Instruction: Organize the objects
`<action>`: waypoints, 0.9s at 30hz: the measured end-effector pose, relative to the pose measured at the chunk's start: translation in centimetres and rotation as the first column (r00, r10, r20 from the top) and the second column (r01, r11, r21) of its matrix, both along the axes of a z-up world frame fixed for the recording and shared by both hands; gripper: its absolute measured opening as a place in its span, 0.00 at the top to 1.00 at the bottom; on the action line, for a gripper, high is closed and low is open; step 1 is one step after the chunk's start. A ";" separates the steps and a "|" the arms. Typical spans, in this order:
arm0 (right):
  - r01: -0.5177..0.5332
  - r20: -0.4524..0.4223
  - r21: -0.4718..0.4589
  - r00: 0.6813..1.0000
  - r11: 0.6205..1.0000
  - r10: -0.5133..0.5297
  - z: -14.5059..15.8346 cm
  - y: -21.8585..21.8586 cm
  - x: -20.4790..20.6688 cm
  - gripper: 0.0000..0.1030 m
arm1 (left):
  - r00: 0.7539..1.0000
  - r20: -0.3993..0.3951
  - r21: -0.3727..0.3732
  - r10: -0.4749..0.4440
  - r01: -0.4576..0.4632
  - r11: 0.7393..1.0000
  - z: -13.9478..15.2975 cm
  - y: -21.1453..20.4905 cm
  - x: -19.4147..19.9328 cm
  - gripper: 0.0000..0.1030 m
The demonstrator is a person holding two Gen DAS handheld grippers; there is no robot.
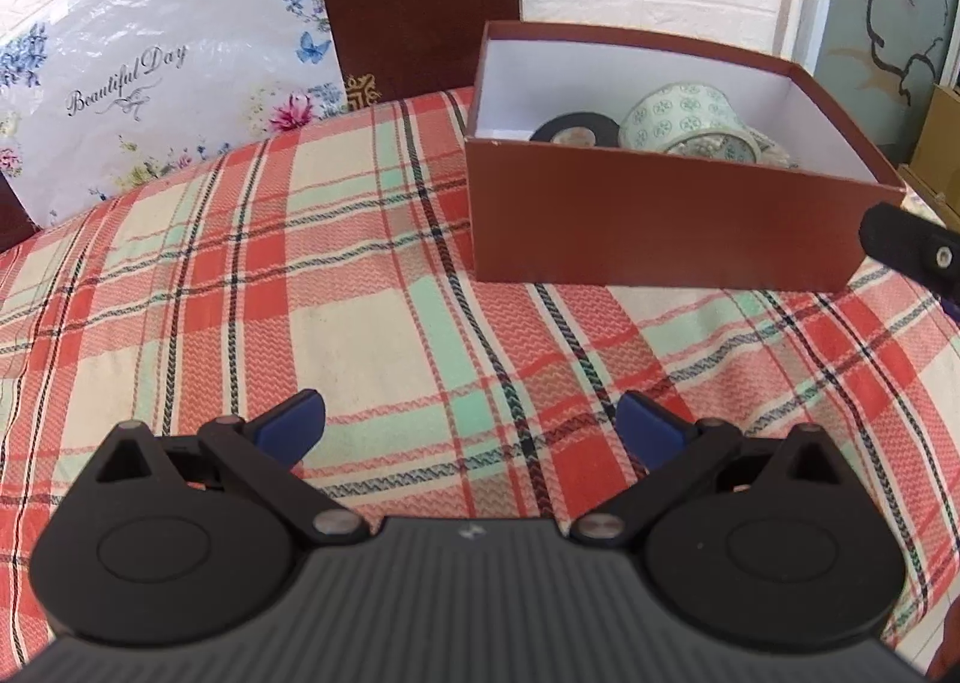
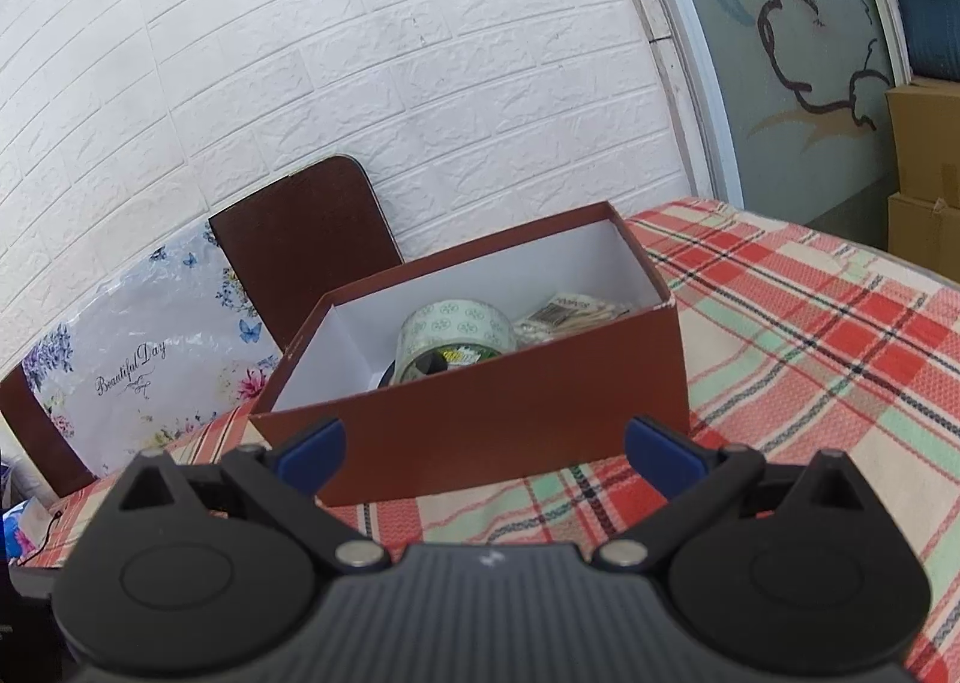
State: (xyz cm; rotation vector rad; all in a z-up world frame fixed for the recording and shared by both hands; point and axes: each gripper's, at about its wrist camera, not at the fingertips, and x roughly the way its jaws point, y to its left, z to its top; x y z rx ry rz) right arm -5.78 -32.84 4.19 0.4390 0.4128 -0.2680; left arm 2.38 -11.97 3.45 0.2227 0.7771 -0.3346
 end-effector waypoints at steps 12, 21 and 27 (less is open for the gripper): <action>-0.031 -0.006 -0.022 1.000 0.999 0.031 0.4 1.0 -0.1 0.00 | 0.999 -0.050 -0.010 -0.020 0.020 1.000 0.2 -0.3 -0.3 0.00; -0.032 -0.010 -0.020 0.999 0.999 0.032 0.4 0.7 -0.3 0.00 | 0.997 -0.076 0.018 0.008 -0.007 1.000 -0.3 -0.3 -0.1 0.00; -0.031 -0.015 -0.016 0.999 0.999 0.031 0.3 0.8 -0.2 0.00 | 0.996 -0.088 0.036 0.022 -0.019 0.999 -0.5 -0.3 0.1 0.00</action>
